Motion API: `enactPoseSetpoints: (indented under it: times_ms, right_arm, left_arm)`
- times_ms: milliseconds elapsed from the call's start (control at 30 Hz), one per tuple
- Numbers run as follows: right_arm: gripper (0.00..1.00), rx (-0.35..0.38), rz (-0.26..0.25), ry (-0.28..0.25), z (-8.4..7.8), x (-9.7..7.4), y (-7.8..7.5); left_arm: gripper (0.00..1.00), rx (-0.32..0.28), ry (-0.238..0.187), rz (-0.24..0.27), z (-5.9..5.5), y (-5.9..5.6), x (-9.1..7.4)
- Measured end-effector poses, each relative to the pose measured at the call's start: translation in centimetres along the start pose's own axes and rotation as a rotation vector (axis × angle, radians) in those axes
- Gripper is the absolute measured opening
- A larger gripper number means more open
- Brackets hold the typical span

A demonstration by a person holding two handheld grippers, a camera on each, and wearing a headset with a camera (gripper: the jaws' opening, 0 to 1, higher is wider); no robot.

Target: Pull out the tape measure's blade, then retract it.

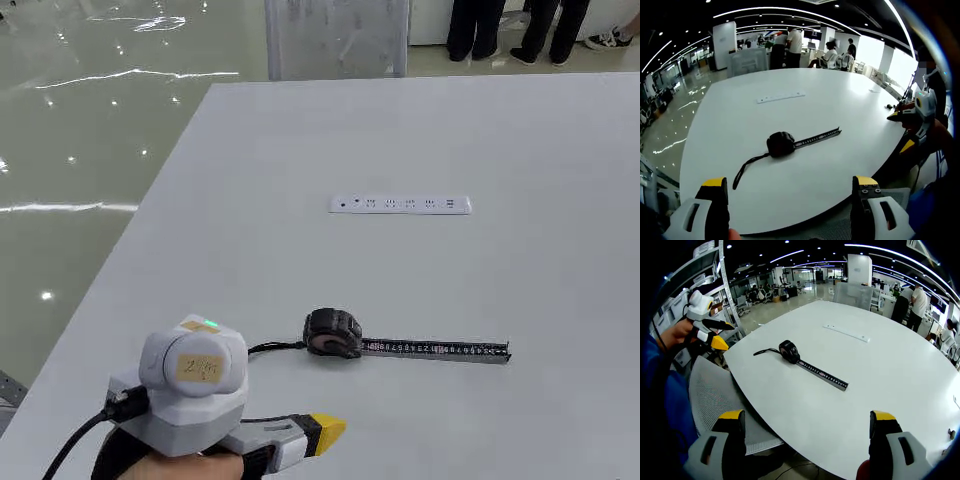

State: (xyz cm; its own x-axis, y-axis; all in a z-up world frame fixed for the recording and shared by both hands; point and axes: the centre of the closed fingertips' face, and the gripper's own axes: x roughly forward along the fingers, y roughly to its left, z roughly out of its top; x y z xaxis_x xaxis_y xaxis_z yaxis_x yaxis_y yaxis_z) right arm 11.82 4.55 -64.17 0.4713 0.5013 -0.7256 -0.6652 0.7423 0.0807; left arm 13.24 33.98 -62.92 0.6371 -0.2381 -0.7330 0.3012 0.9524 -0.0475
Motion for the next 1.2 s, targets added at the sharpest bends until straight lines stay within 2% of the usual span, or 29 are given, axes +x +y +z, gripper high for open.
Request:
enactPoseSetpoints:
  times_ms: [400, 900, 1200]
  right_arm:
    - [1.0, -0.024, 0.007, -0.006, 0.9, 1.2, -0.4]
    - [0.98, -0.038, 0.022, 0.008, 0.7, 2.6, -1.8]
    - [0.96, -0.051, 0.043, 0.015, 1.2, 3.9, -2.5]
  left_arm:
    - [0.98, -0.012, -0.007, 0.016, 0.2, 0.3, 0.5]
    - [0.97, -0.021, -0.018, 0.015, 2.0, -0.6, 2.6]
    - [0.95, -0.031, -0.022, 0.024, 2.8, -0.4, 4.0]
